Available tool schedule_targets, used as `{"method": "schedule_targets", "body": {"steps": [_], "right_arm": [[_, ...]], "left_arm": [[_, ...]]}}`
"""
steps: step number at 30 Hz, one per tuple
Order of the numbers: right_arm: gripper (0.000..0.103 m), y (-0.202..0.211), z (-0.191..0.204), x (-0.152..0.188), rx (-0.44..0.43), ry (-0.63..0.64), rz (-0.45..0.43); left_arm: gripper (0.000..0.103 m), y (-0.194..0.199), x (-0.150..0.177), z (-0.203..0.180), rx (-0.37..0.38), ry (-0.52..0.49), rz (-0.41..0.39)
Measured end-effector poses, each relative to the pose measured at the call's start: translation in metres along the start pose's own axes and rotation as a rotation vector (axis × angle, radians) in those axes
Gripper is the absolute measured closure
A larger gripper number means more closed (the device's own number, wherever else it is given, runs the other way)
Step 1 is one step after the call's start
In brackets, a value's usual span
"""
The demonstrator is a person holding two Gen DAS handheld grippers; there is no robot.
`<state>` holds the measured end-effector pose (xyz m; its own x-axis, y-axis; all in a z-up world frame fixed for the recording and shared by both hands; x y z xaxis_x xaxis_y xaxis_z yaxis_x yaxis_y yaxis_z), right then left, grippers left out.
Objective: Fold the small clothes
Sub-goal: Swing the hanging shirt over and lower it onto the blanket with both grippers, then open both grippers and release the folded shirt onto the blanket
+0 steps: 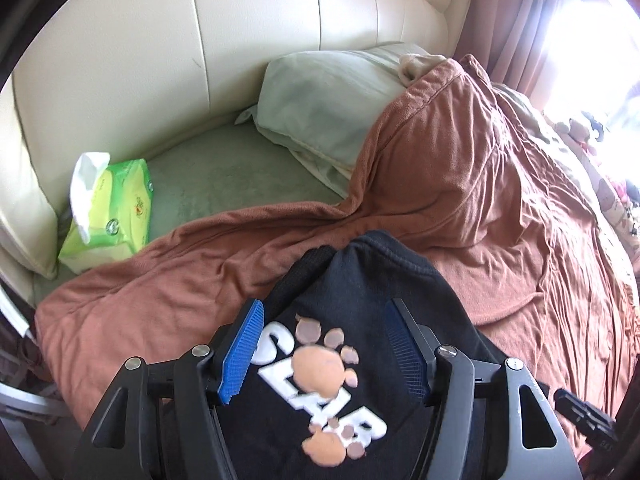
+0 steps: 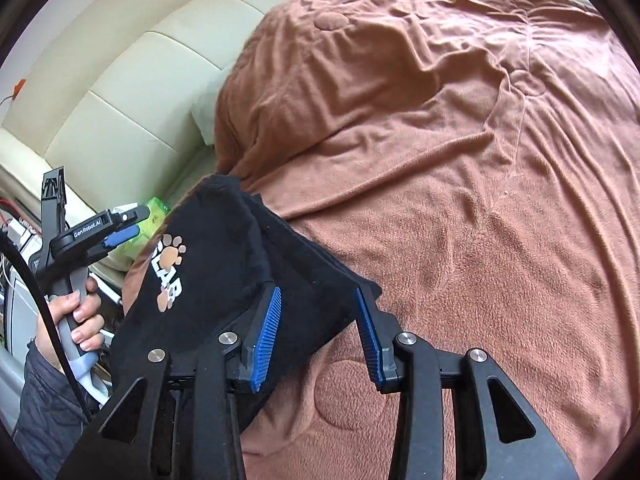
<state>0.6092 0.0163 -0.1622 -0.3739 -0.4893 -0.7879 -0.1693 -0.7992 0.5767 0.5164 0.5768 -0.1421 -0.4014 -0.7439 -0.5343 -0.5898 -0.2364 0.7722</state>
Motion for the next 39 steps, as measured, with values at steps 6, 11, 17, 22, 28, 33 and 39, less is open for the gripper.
{"method": "schedule_targets", "body": {"steps": [6, 11, 17, 22, 28, 33, 39], "right_arm": [[0.067, 0.023, 0.034, -0.006, -0.015, 0.074, -0.061], [0.067, 0.021, 0.065, -0.003, -0.062, 0.156, -0.050], [0.067, -0.009, 0.099, 0.008, -0.116, 0.277, 0.031], [0.067, -0.032, 0.109, 0.024, -0.100, 0.341, 0.120], [0.067, -0.028, 0.106, 0.046, -0.090, 0.368, 0.162], [0.067, -0.010, 0.118, 0.041, -0.111, 0.396, 0.115], [0.067, 0.020, 0.151, 0.050, -0.179, 0.452, 0.071]], "left_arm": [[0.038, 0.027, 0.023, 0.020, -0.004, -0.044, 0.002], [0.038, 0.028, 0.036, 0.049, -0.062, -0.055, 0.012], [0.039, 0.011, 0.057, 0.084, -0.112, -0.033, 0.053], [0.039, 0.006, 0.070, 0.103, -0.171, -0.043, 0.057], [0.039, 0.027, 0.092, 0.108, -0.199, -0.075, 0.018], [0.039, 0.046, 0.117, 0.111, -0.162, -0.066, -0.010], [0.040, 0.061, 0.140, 0.111, -0.115, -0.048, -0.033]]}}
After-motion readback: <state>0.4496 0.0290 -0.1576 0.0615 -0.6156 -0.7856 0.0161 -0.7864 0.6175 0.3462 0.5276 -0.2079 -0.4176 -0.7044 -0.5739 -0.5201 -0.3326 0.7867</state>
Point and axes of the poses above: each gripper's, at about its wrist camera, not at the fingertips, and y roughly against the way its jaws point, z to its left, x to its underside, the point moved 5 cm from there along -y, roughly the way its jaws point, and after that the axes turned 15 degrees about y, right-handed, at the moved point
